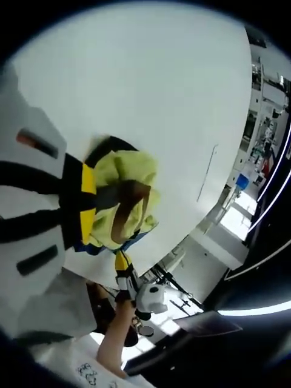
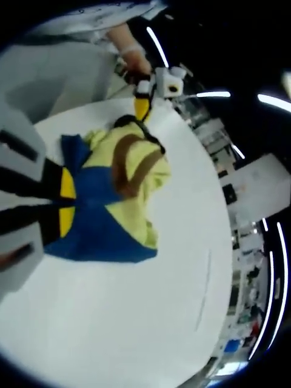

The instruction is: Fold the garment on the visible template until the final outline fits inside the template.

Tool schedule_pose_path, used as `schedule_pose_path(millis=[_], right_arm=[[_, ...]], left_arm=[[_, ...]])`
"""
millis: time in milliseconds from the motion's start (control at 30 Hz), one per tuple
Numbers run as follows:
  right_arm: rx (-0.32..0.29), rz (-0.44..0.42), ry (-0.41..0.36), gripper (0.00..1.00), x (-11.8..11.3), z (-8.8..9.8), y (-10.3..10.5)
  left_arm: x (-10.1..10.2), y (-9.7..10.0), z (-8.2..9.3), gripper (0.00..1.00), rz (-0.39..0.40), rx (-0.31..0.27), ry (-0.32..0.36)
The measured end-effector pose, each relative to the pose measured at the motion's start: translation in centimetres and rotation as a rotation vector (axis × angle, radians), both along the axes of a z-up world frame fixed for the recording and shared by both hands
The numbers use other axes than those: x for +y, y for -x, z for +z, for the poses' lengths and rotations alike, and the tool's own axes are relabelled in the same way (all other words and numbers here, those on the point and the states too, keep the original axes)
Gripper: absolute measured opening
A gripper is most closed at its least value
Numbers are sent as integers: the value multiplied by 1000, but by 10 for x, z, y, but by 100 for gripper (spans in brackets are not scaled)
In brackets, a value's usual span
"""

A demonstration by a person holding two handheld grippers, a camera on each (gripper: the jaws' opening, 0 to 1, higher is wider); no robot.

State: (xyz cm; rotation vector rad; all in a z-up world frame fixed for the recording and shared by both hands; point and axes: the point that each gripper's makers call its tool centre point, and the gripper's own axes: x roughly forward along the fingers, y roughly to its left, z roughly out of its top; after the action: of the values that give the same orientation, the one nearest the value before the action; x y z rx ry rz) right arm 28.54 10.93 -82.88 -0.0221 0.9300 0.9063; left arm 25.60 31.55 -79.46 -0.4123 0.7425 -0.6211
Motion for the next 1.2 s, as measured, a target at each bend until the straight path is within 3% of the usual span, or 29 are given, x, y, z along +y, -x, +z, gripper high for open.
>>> schedule_pose_path(millis=[533, 767, 1200], right_arm=[[-70, -44, -49, 0, -11, 28, -1], [-124, -77, -78, 0, -18, 53, -7], [-281, -131, -189, 0, -14, 133, -18]], left_arm=[[8, -1, 11, 0, 27, -22, 13], [14, -7, 30, 0, 30, -62, 2], [33, -35, 79, 0, 32, -188, -35]])
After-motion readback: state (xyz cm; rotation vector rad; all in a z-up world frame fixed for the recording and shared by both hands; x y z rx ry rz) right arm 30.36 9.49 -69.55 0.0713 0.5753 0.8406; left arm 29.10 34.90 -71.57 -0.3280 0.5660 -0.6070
